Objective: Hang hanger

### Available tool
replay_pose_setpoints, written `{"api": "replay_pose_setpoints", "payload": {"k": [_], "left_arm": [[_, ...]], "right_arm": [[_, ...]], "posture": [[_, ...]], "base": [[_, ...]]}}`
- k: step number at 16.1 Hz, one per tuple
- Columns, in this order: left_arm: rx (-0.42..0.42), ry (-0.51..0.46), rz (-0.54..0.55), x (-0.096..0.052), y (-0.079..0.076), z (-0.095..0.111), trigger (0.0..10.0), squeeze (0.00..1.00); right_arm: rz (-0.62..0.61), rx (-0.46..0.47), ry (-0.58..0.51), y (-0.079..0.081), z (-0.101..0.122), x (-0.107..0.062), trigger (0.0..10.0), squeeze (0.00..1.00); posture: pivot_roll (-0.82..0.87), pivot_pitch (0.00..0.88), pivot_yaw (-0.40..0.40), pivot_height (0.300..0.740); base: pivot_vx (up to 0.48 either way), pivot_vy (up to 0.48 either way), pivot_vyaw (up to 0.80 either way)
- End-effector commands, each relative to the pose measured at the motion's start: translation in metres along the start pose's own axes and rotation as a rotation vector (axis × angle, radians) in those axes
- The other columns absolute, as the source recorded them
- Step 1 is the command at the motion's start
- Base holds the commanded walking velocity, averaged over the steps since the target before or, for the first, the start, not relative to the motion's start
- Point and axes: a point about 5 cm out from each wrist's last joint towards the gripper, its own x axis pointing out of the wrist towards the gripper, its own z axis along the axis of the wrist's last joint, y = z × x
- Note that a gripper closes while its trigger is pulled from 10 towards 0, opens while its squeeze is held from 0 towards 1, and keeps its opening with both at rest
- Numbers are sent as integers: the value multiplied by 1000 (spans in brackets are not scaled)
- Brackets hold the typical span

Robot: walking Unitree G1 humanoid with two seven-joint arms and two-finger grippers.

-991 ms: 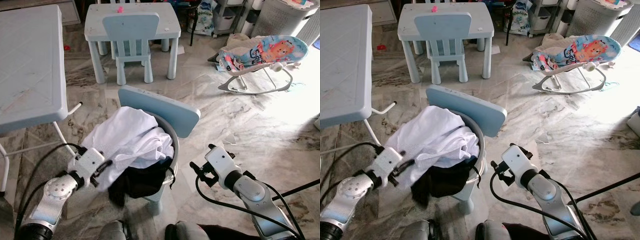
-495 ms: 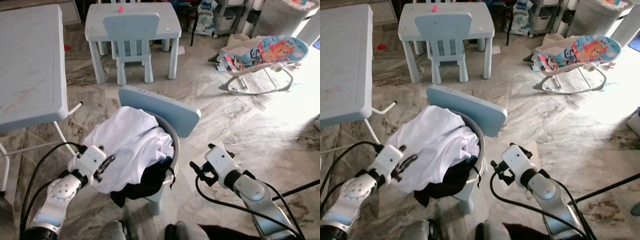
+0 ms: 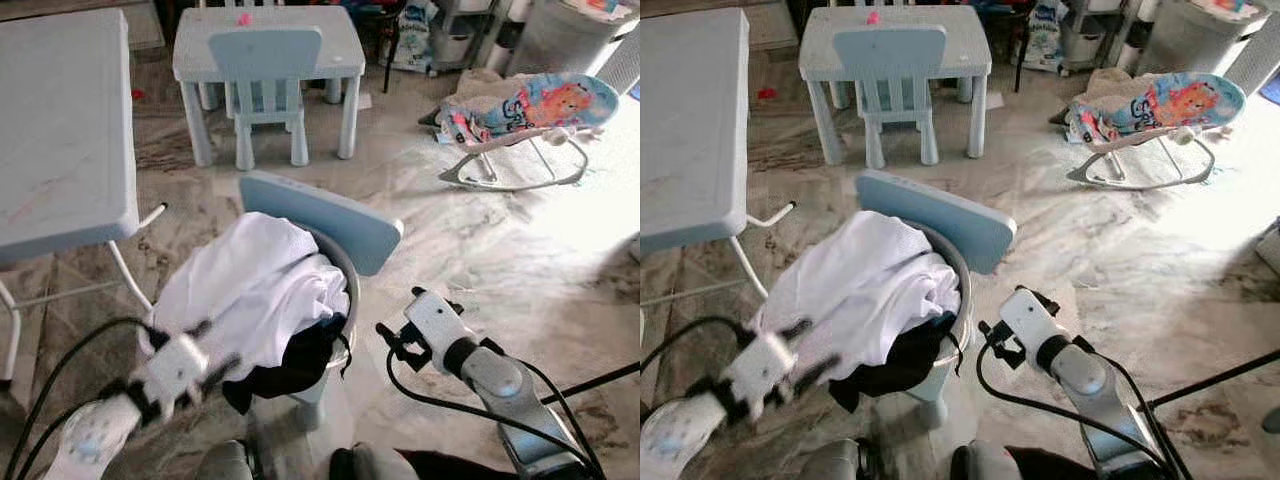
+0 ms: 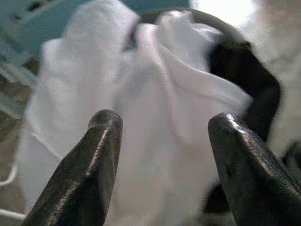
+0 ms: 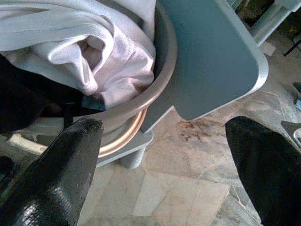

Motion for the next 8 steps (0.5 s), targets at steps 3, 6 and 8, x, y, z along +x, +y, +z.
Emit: {"api": "replay_pose_setpoints", "payload": {"k": [3, 6, 8], "left_arm": [[-7, 34, -79, -2, -8, 3, 10000, 1000], [13, 36, -112, 3, -10, 5, 10000, 1000], [25, 33, -97, 29, -3, 13, 10000, 1000]], "right_arm": [[4, -11, 7, -1, -2, 1, 10000, 0], [12, -16, 0, 0, 0, 4, 10000, 0], [10, -22, -1, -2, 1, 6, 10000, 0]], "posture": [[-37, 120, -45, 740], [-41, 118, -50, 740], [-55, 114, -48, 740]], "base": [[0, 0, 0], [0, 0, 0], [0, 0, 0]]}}
